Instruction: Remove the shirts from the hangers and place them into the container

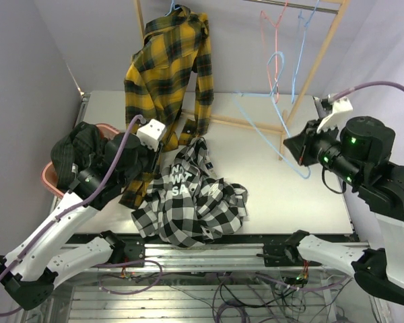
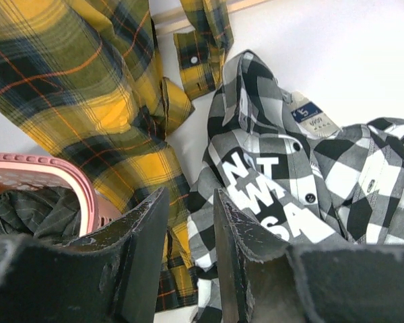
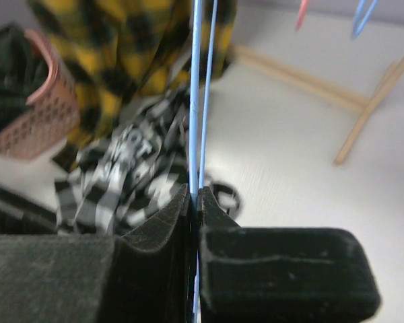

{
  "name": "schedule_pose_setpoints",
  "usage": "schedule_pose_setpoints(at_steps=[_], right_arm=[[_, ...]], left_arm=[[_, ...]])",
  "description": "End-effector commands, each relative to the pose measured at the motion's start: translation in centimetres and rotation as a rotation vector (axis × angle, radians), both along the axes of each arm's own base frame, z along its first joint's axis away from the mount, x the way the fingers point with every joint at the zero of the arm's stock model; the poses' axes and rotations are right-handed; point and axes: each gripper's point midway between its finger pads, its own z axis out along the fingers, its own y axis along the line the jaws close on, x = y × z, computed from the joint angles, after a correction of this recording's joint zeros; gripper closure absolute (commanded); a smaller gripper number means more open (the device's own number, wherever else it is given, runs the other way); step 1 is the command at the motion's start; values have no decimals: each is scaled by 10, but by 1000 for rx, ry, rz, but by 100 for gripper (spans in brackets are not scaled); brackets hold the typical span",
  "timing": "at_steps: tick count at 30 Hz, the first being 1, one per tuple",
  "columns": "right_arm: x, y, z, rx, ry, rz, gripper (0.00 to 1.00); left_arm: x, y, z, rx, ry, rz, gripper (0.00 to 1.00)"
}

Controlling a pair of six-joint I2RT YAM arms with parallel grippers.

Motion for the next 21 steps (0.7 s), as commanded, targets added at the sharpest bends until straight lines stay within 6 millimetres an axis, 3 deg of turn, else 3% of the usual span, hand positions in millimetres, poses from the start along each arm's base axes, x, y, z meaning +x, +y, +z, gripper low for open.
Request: schedule_pose_setpoints(at_steps=[1,5,10,21], right_arm=[[54,-4,49,69,-218,-191,100],[90,-1,83,85,-352,-282,100],[131,19,101,69,-412,-317,100],[201,42,104,-2,-533,-421,100]], left_arm=[[-2,-5,1,-46,-20,-22,56],[-5,-4,-7,-55,-12,-20,56],[-7,-2,-12,-87,-24,-2,56],[-16,-4,-22,-125,-4,-26,57]])
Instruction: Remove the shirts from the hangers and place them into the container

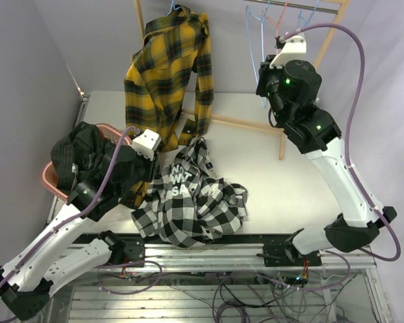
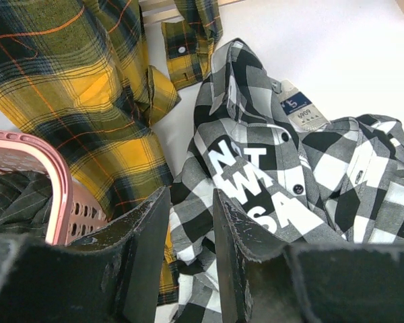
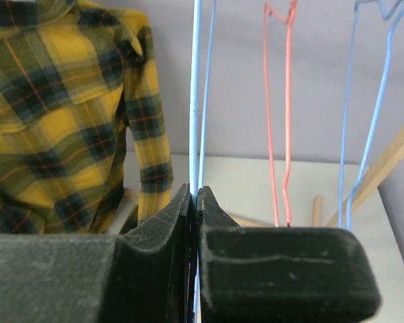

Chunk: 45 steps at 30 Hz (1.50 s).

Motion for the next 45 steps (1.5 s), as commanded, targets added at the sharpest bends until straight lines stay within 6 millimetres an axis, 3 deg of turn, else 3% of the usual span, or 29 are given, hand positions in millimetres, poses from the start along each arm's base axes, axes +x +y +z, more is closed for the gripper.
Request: schedule_pose_setpoints(at_steps=[1,8,11,20,24,31,39,42,45], right_arm=[[22,-4,37,20,-147,-85,100],[65,7,22,-35,-116,-109,100],[80,1,14,-32,-101,-121,100],[114,-29,-10,-16,-65,-154,100],[109,-28,-20,-15,-40,-123,100],[84,-32,-31,-5,-31,-69,100],[76,-19,-52,-3,4,20,100],[75,-15,-55,-4,12,43,64],[67,-15,-54,12,14,59,47]], left_arm=[[-1,-9,6,-57,-22,-34,57],[-1,-15,1,-47,4,-55,58],[-1,-18,-1,-47,4,-72,62],[0,-22,-7,-32,22,-88,61],[-2,-31,-14,-31,47,-133,58],[0,-46,-31,2,123,-198,61],[-2,-53,-29,-26,112,-228,56],[-7,-61,-33,-26,133,-284,42],[-11,-69,-39,-25,162,-337,37]])
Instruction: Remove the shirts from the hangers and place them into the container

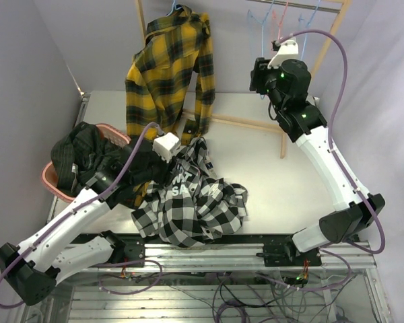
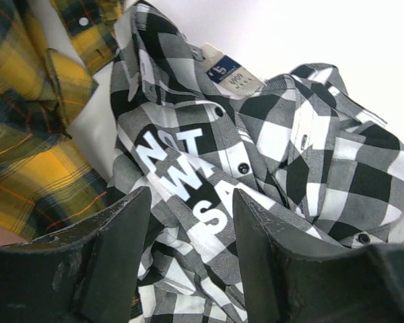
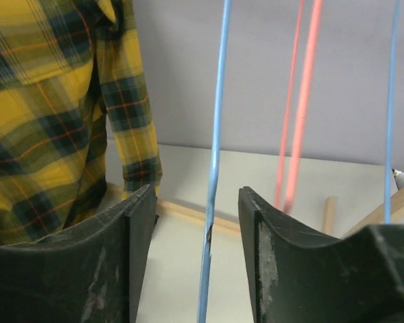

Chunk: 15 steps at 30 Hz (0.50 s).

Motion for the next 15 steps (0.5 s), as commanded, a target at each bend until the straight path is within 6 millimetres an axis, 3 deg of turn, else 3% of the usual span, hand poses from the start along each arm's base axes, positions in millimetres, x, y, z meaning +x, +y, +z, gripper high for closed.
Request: schedule_pose_setpoints(at_steps=[1,5,15], right_arm=[[-13,3,4,27,0,45,46],[-38,3,1,42,21,101,45],[-108,10,-55,108,183,261,42]], left_arm=[[-7,-19,-2,-30,21,-110,36],[-5,-24,-13,-10,57,-127,36],[-20,-51,-55,10,240,-177,27]])
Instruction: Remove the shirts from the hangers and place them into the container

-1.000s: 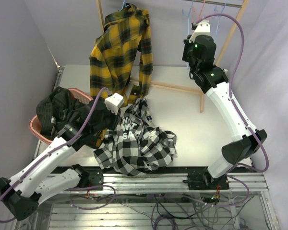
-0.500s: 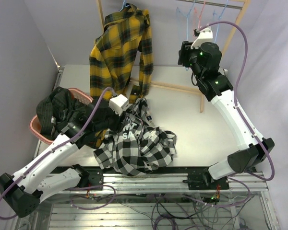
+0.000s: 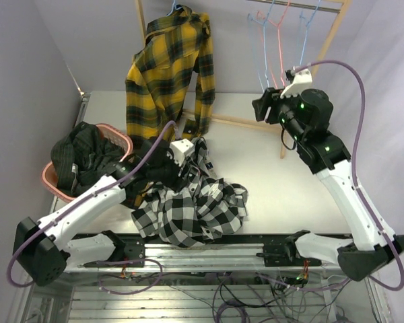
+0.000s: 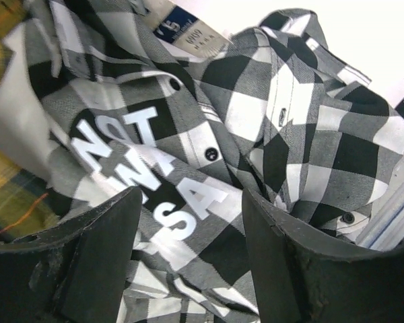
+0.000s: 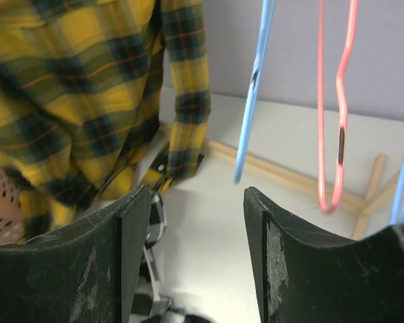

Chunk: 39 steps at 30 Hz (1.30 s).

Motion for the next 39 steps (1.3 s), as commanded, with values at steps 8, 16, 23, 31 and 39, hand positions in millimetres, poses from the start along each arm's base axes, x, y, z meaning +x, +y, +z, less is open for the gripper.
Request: schedule_pose_setpoints(at_steps=[8,16,23,31,39], right_arm=[[-57,7,-89,51,201,122,42],[-78,7,-122,80,232,157,42],[-89,6,-141,78,256,175,43],[-95,5,-142,97,230,181,43],[-97,4,-144,100,229,181,43]], left_arm=[[-51,-66,-39,-46,166,40,12],[-38,-60,-67,55,96,283,1],[-11,-42,-49,104,-63,438,1],[-20,-43,-72,103,-56,361,1],[-36,-68,-77,21,-39,182,1]])
